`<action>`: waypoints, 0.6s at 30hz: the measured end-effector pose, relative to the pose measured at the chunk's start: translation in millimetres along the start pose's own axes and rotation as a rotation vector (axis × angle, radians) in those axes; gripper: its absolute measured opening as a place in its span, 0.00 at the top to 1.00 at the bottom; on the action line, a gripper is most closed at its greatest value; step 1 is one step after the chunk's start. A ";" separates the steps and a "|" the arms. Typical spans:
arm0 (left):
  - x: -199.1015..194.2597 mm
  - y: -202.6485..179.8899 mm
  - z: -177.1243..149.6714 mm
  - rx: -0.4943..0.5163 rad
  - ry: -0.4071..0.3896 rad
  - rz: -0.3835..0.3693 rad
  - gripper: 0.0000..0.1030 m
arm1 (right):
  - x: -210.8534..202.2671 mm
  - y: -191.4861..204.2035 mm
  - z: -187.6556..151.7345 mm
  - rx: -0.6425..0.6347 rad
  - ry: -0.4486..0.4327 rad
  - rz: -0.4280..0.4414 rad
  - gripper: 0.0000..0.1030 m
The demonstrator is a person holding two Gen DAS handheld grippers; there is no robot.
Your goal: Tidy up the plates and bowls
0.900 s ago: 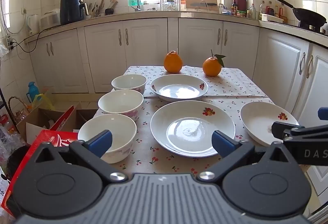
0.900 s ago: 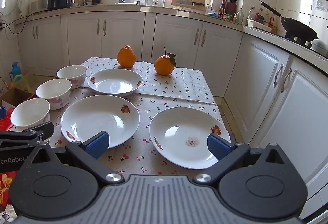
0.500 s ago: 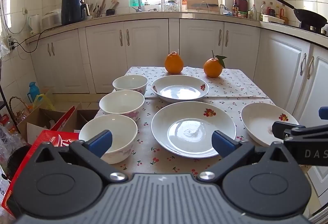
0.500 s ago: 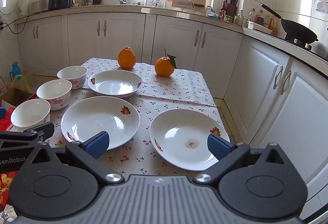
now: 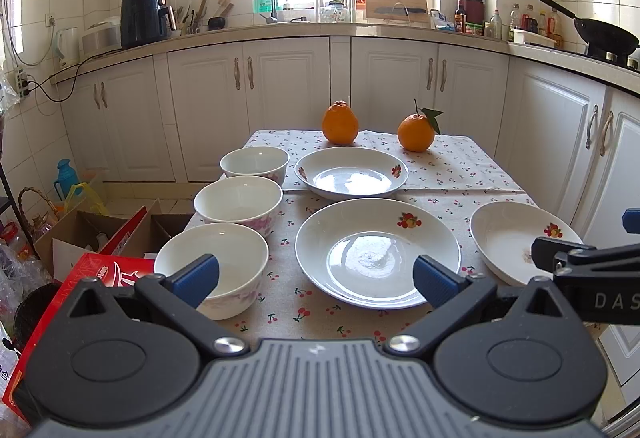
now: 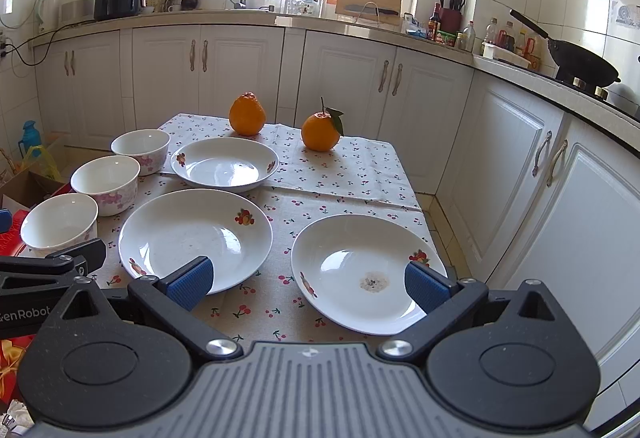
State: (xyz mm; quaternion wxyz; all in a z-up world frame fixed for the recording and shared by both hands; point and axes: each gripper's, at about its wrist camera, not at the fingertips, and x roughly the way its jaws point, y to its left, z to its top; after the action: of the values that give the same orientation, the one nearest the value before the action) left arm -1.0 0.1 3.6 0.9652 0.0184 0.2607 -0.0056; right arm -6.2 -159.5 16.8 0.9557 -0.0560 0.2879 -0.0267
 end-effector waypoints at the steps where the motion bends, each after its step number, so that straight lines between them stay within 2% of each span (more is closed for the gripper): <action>1: -0.1 0.1 0.0 0.000 0.000 0.000 0.01 | 0.3 0.1 -0.6 -0.001 -0.001 -0.001 0.00; 18: -1.0 0.5 0.4 -0.002 -0.002 0.000 0.01 | -0.7 0.7 -0.6 -0.004 -0.006 -0.003 0.00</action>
State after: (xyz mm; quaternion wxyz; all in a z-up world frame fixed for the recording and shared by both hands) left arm -1.7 0.6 4.5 0.9655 0.0175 0.2596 -0.0055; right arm -7.2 -158.8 16.6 0.9564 -0.0583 0.2847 -0.0275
